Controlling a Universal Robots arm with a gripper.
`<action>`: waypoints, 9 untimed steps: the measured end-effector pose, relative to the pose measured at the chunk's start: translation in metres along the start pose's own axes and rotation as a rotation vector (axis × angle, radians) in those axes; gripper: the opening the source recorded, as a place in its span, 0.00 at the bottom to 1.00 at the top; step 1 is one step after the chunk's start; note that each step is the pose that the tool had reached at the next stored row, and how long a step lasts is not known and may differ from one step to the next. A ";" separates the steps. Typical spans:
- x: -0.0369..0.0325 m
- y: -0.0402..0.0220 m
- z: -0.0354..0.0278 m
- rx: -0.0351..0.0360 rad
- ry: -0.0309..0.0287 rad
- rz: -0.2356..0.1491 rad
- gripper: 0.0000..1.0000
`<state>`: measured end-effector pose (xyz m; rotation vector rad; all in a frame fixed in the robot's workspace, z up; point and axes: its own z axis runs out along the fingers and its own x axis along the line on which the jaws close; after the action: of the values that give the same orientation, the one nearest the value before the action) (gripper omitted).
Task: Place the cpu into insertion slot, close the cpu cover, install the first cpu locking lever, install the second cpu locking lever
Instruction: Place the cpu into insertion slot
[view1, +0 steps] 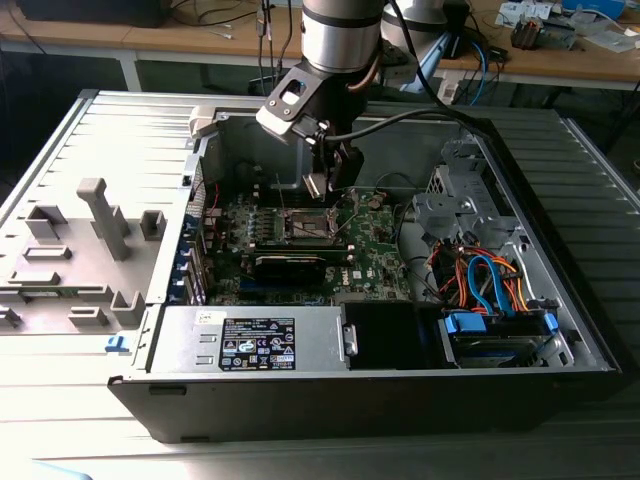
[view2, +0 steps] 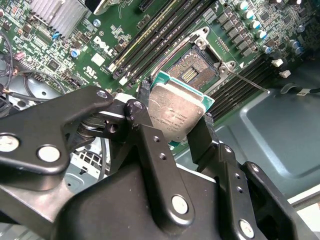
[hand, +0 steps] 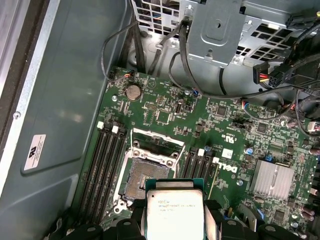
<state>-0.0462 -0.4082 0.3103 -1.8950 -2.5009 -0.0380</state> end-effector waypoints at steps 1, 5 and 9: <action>0.0000 0.0000 0.0000 0.0000 0.0000 0.001 0.55; 0.0000 0.0000 0.0001 -0.0001 -0.0001 0.005 0.55; 0.0000 0.0000 0.0001 -0.0001 -0.0002 0.009 0.55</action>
<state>-0.0462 -0.4082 0.3102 -1.9057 -2.4929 -0.0380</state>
